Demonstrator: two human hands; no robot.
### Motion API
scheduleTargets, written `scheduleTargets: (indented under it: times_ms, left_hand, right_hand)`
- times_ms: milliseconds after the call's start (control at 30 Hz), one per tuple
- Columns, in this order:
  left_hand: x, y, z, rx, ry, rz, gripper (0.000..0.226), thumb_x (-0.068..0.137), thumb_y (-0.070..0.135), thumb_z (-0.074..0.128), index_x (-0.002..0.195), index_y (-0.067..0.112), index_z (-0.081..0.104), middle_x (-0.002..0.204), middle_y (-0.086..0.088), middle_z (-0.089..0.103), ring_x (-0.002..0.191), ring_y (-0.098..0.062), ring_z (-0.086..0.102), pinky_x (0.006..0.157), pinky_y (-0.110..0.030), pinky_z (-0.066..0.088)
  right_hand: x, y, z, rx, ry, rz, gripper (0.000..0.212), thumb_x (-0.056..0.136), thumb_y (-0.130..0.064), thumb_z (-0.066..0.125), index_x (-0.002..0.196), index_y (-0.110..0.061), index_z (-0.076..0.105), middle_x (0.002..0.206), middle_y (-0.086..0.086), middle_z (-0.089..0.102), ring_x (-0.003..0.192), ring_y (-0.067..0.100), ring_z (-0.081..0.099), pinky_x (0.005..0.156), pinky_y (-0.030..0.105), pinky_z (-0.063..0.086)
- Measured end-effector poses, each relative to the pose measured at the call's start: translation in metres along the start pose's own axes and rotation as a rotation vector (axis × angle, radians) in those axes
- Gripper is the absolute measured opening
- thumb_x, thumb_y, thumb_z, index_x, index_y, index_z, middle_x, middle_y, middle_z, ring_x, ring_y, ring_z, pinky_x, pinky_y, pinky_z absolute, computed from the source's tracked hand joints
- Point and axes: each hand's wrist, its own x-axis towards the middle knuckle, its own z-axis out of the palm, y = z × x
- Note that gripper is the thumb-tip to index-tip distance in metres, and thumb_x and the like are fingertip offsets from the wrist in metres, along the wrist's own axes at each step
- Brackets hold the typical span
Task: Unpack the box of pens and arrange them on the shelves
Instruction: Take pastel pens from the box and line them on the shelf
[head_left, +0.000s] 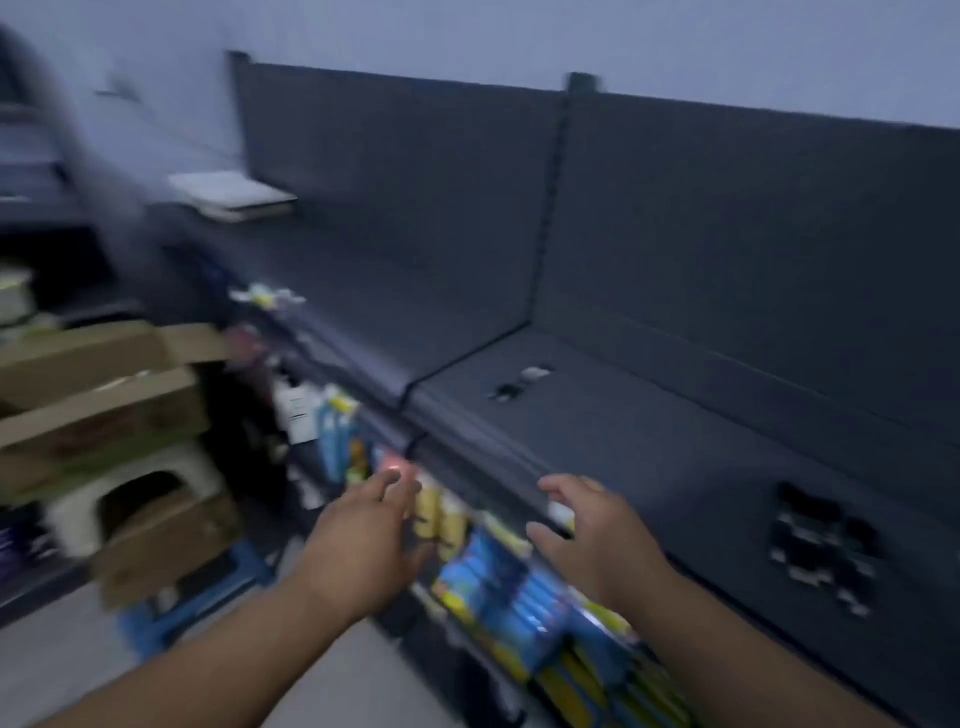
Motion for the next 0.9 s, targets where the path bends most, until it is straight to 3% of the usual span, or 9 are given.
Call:
scheduleTargets:
  times_ms: [67,133,300,500,667,900]
  left_hand:
    - [-0.028,-0.064,-0.007,0.030,-0.068,-0.133,0.066,0.080,0.058,0.056,0.138,0.028,0.044,0.142,0.006,0.041,0.126,-0.018,0.047,0.102,-0.029,0.041]
    - [-0.058,-0.122,-0.013,0.005,-0.077,-0.265,0.066,0.085,0.055,0.054,0.143,0.029,0.036,0.146,0.007,0.034,0.130,-0.017,0.040,0.106,-0.029,0.036]
    - [-0.121,-0.226,-0.020,-0.003,-0.099,-0.560,0.068,0.085,0.056,0.054,0.144,0.030,0.033,0.149,0.007,0.032,0.130,-0.017,0.041,0.105,-0.031,0.040]
    - [-0.146,-0.294,-0.012,-0.019,-0.145,-0.812,0.066,0.086,0.053,0.055,0.144,0.029,0.033,0.150,0.006,0.031,0.131,-0.015,0.040,0.106,-0.029,0.039]
    - [-0.104,-0.349,-0.016,-0.004,-0.111,-0.932,0.065,0.087,0.051,0.056,0.144,0.029,0.033,0.151,0.005,0.030,0.131,-0.015,0.040,0.105,-0.029,0.039]
    - [-0.002,-0.420,-0.040,0.003,-0.040,-1.033,0.066,0.087,0.052,0.056,0.144,0.029,0.034,0.152,0.006,0.029,0.132,-0.014,0.039,0.106,-0.028,0.039]
  right_hand:
    - [0.015,-0.043,0.047,-0.008,-0.115,-0.046,0.052,0.083,-0.042,0.067,0.130,-0.024,0.054,0.124,-0.002,0.059,0.116,0.016,0.056,0.099,0.027,0.042]
    - [0.026,-0.082,0.088,-0.039,-0.233,-0.076,0.053,0.084,-0.046,0.063,0.132,-0.028,0.051,0.127,-0.005,0.057,0.119,0.015,0.054,0.099,0.025,0.041]
    - [0.054,-0.157,0.166,-0.119,-0.496,-0.176,0.059,0.085,-0.051,0.059,0.138,-0.029,0.043,0.134,-0.006,0.050,0.121,0.014,0.050,0.099,0.031,0.044]
    - [0.110,-0.220,0.229,-0.204,-0.681,-0.308,0.062,0.087,-0.053,0.059,0.140,-0.025,0.042,0.140,-0.001,0.046,0.127,0.015,0.046,0.104,0.026,0.039]
    - [0.191,-0.266,0.272,-0.202,-0.754,-0.397,0.065,0.086,-0.058,0.056,0.141,-0.028,0.039,0.143,-0.002,0.043,0.128,0.016,0.046,0.104,0.031,0.041]
    - [0.337,-0.347,0.293,-0.171,-0.695,-0.552,0.064,0.087,-0.058,0.055,0.141,-0.027,0.038,0.137,0.000,0.045,0.122,0.018,0.049,0.099,0.034,0.045]
